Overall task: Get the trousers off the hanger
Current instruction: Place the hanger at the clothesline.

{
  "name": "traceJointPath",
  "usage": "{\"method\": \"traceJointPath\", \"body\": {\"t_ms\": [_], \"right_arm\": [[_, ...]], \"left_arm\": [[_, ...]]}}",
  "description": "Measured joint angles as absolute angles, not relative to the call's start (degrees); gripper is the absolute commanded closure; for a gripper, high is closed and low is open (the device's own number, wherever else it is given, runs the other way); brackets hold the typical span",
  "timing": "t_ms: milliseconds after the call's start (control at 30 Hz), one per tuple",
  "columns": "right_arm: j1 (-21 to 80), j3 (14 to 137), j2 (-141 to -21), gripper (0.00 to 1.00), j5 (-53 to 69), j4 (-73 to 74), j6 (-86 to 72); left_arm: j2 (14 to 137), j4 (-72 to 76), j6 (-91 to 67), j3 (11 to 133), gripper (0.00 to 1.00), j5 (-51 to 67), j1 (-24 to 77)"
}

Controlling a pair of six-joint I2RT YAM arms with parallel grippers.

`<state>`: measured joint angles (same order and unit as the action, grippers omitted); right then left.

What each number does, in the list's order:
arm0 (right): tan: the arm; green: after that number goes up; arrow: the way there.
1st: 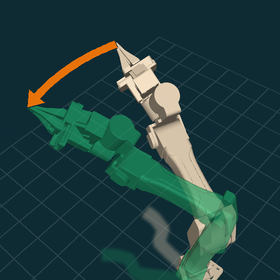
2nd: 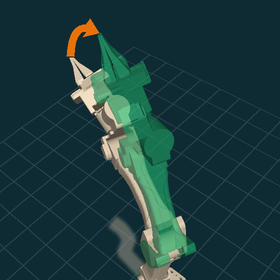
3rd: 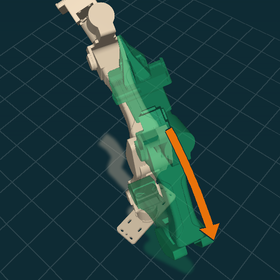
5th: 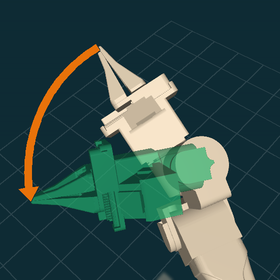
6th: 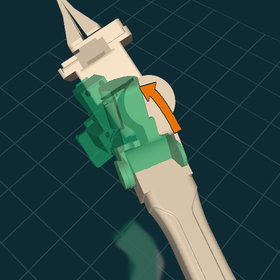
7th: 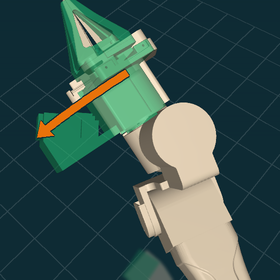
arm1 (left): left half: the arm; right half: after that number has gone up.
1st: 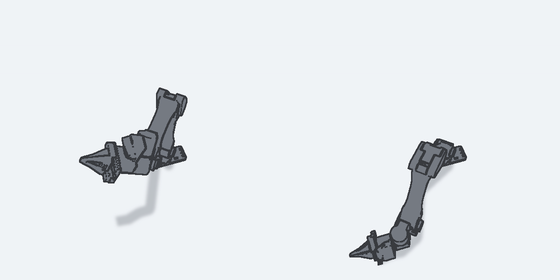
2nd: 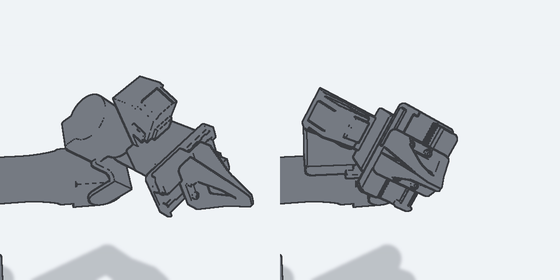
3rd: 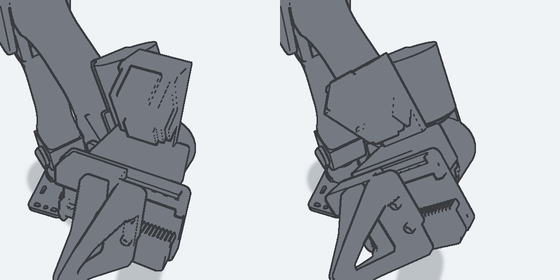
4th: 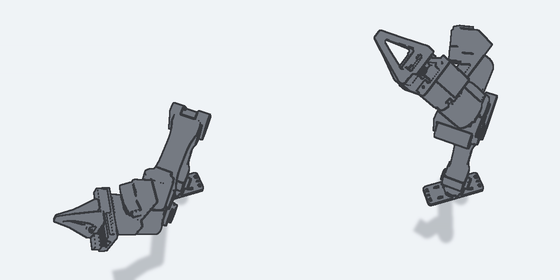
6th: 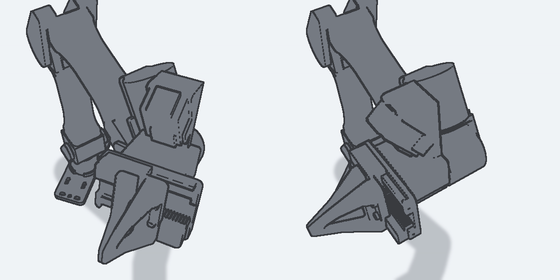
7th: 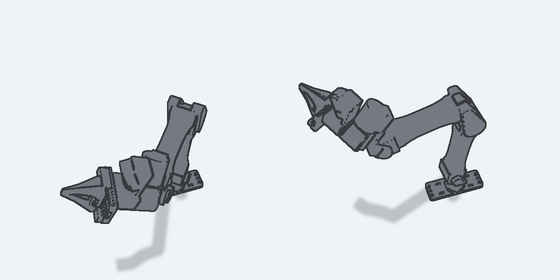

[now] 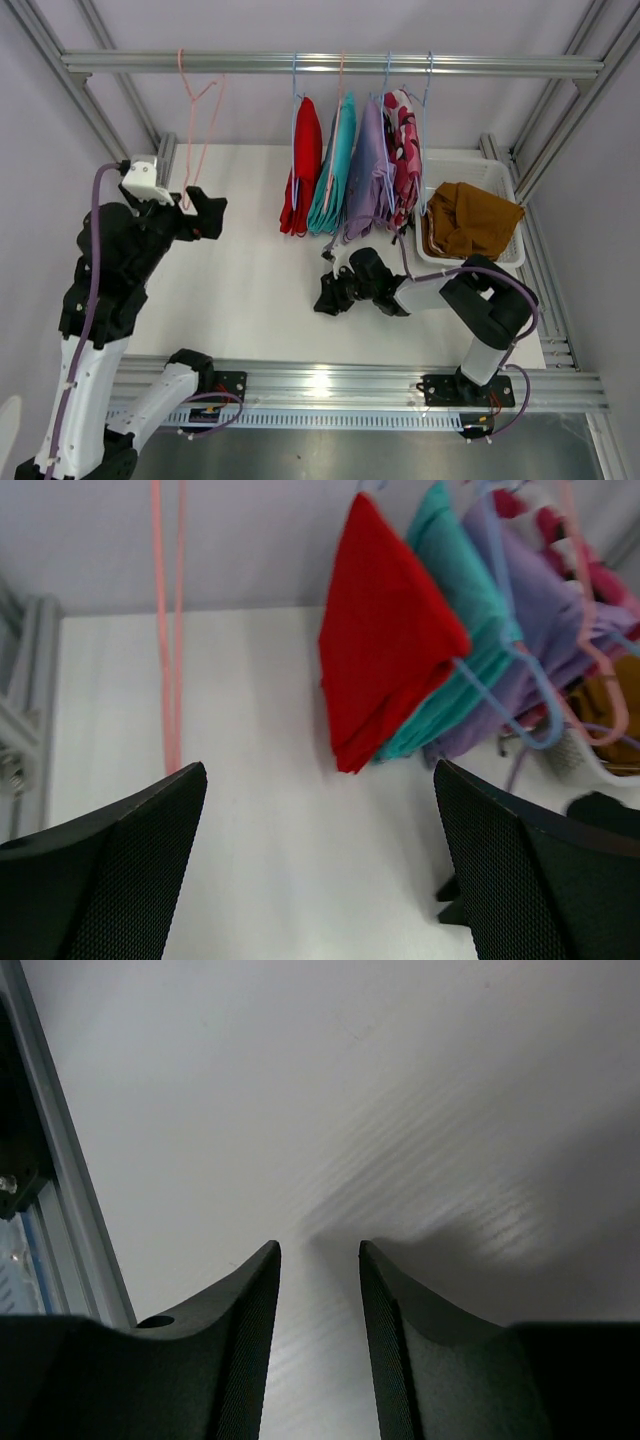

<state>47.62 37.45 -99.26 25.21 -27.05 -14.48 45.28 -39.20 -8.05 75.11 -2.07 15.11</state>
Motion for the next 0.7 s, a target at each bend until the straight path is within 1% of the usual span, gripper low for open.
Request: {"method": "traceJointPath", "body": {"t_ms": [133, 267, 533, 700], "right_arm": [[47.59, 40.34, -102.37, 0.55, 27.75, -27.79, -15.68], [47.48, 41.21, -104.16, 0.53, 30.55, -29.63, -16.91], [47.16, 42.39, -105.86, 0.52, 32.88, -30.37, -18.68], [47.16, 43.40, -106.89, 0.52, 33.76, -30.44, -19.51]], "left_arm": [[45.08, -35.51, -9.56, 75.09, 0.01, 6.46, 16.08], [50.33, -31.07, -10.85, 75.07, 0.01, 11.90, 17.23], [64.60, -23.22, -15.07, 75.40, 0.00, 17.43, 18.50], [69.89, -17.76, -17.50, 75.70, 0.00, 21.04, 18.63]]}}
